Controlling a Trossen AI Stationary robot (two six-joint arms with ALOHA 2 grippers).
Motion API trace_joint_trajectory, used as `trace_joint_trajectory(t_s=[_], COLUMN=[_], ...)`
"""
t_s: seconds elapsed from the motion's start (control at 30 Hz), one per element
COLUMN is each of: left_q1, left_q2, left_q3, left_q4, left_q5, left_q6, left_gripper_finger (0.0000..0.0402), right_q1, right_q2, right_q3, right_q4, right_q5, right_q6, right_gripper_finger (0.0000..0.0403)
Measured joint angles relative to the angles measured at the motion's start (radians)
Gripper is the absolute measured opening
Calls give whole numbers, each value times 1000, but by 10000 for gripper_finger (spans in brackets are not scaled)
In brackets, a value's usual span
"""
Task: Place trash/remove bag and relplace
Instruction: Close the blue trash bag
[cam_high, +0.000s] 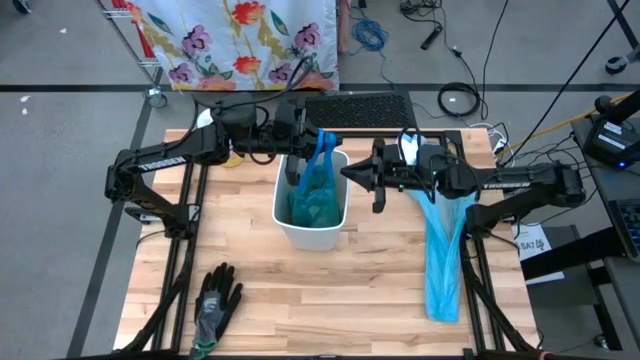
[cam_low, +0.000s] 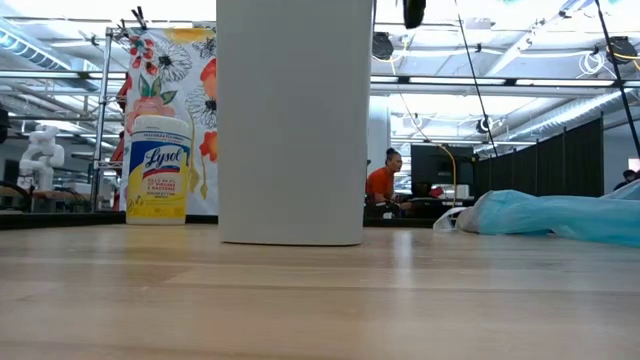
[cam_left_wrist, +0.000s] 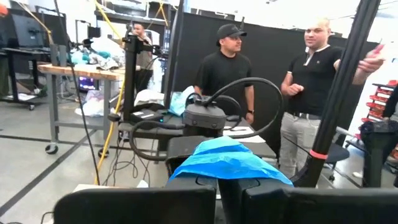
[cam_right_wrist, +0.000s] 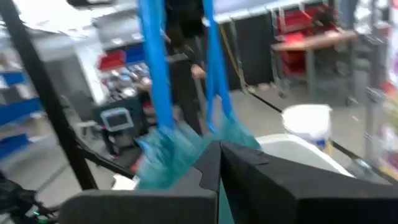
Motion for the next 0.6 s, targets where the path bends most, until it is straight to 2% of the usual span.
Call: trace_joint_trajectory(t_s=[0.23, 0.47, 0.53, 0.6], left_q1=[0, 0, 0, 0], left_q2=[0, 0, -1, -24], left_q3=[0, 1, 1, 0], left_q4=[6, -1, -26, -42], left_q5=[-24, -26, -18, 2], left_q6=[-7, -78, -98, -126], left_gripper_finger=[4, 4, 4, 4], right_q1=[-29, -28, -29, -29], right_q2=[101, 271, 297, 321], right_q3=[110, 359, 397, 421], right_q4=[38, -159, -213, -189], right_q5=[-161, -246, -258, -274], right_q6=[-58, -176, -200, -223], right_gripper_finger=[0, 0, 0, 0])
